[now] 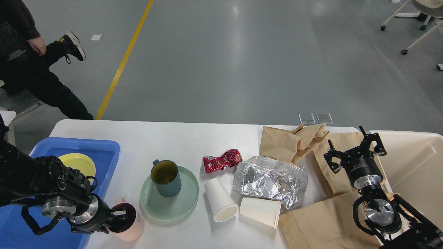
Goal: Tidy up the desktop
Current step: 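Lower the left gripper and grasp the pink cup, then lift the pink cup and set it in the tray corner nearest the robot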
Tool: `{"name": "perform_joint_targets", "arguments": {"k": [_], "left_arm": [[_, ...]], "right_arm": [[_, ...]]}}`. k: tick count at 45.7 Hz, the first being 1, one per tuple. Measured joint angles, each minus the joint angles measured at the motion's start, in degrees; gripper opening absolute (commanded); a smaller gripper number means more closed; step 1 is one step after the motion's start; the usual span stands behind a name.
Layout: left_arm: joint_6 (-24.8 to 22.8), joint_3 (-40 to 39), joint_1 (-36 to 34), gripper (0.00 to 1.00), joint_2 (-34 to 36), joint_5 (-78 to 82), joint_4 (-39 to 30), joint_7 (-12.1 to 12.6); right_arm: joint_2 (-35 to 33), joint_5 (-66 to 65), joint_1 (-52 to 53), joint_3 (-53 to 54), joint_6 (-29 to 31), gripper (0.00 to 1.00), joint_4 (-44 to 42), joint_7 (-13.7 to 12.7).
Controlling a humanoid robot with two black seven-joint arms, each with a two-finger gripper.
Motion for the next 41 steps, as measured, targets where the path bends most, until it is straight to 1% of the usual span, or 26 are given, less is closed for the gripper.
{"name": "perform_joint_targets", "arguments": {"k": [7, 18, 22, 25, 29, 33, 37, 41], "left_arm": [[-0.01, -0.04, 0.49, 0.0, -0.09, 0.05, 0.63, 0.74], [-0.97, 0.13, 0.54, 0.0, -0.01, 0.12, 0.62, 0.18], [-1.87, 0.39, 0.31, 0.0, 0.16, 0.12, 0.41, 0.06], [-3.43, 0.9, -0.94, 0.0, 0.57, 0.12, -0.15, 0.02], [-6.84, 2.41, -5.32, 0.0, 1.27, 0.12, -1.68, 0.01], [-10.81, 4.9, -12.32, 0.0, 1.98, 0.12, -4.71, 0.23], [-13.47, 7.2, -19.33, 0.0, 2.03, 0.12, -8.16, 0.68], [-15.95, 9.93, -27.5, 0.0, 1.67, 0.13, -12.15, 0.5]], "right_arm": [[0.0, 0.0, 0.0, 0.0, 0.0, 1.0, 0.0, 0.0], [0.0, 0.01, 0.0, 0.0, 0.0, 1.0, 0.0, 0.0], [0.0, 0.0, 0.0, 0.0, 0.0, 1.0, 0.0, 0.0], [0.0, 0.0, 0.0, 0.0, 0.0, 1.0, -0.05, 0.0], [0.0, 0.01, 0.0, 0.0, 0.0, 1.0, -0.06, 0.0], [0.0, 0.0, 0.0, 0.0, 0.0, 1.0, -0.07, 0.0], [0.0, 0.01, 0.0, 0.0, 0.0, 1.0, -0.08, 0.0], [0.0, 0.0, 0.0, 0.0, 0.0, 1.0, -0.08, 0.0]]}}
